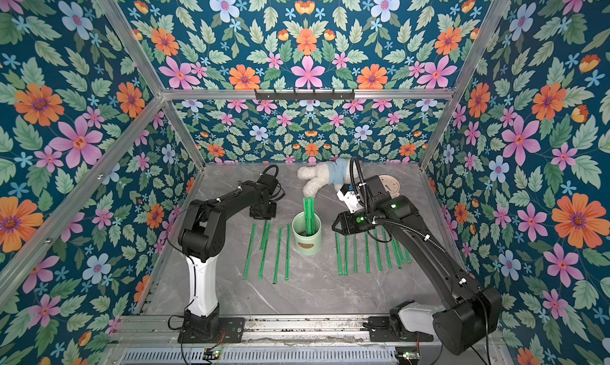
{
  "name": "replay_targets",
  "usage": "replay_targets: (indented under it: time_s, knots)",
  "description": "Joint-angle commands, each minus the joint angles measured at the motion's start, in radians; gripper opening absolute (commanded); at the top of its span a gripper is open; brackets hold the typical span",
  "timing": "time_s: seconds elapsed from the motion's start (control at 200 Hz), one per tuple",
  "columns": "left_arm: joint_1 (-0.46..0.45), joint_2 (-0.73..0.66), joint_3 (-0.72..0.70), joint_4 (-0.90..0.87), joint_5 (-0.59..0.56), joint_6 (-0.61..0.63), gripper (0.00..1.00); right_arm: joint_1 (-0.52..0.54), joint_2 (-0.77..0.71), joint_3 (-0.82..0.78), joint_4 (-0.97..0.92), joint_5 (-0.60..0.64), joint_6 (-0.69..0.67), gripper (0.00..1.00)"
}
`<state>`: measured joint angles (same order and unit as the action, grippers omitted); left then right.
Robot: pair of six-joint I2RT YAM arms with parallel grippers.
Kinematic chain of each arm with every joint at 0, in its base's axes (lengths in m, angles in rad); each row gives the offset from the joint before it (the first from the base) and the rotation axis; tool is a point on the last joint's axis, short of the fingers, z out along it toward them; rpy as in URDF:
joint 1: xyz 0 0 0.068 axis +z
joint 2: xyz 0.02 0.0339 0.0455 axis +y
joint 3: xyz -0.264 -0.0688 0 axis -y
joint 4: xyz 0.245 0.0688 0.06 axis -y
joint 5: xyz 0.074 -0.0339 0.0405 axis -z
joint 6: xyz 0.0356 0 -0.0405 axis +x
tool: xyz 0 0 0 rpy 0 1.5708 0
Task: Take the straws out of the storage container
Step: Pick up the straw from the center of the board, then place the straw at the center of the board.
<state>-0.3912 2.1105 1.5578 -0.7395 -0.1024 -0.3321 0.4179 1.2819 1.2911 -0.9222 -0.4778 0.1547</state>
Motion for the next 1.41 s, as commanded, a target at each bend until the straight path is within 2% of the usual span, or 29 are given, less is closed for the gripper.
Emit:
replay_targets:
  time_s: [0.0, 0.135, 0.57, 0.815, 1.045, 1.29, 1.4]
  knots:
    - [0.003, 0.0, -0.013, -0.002, 0.01, 0.013, 0.18, 0.0, -0.001, 0.004, 0.008, 0.005, -0.007, 0.46]
    - [0.003, -0.007, -0.026, 0.0, 0.013, 0.013, 0.12, 0.001, -0.001, 0.005, 0.007, 0.006, -0.007, 0.46]
    - [0.0, -0.127, -0.064, -0.071, 0.001, -0.004, 0.11, 0.001, -0.013, 0.001, 0.009, 0.001, -0.004, 0.46]
    - [-0.06, -0.281, -0.251, -0.037, 0.012, -0.085, 0.12, 0.0, -0.027, 0.001, 0.013, -0.005, -0.001, 0.47]
    - [-0.087, -0.345, -0.418, 0.03, 0.001, -0.146, 0.12, 0.0, -0.044, -0.005, 0.013, -0.007, 0.0, 0.47]
    - [-0.087, -0.35, -0.455, 0.052, -0.005, -0.157, 0.12, 0.0, -0.045, -0.013, 0.018, -0.01, 0.003, 0.47]
    - [-0.087, -0.344, -0.449, 0.049, -0.01, -0.157, 0.17, 0.001, -0.047, -0.013, 0.016, -0.009, 0.002, 0.47]
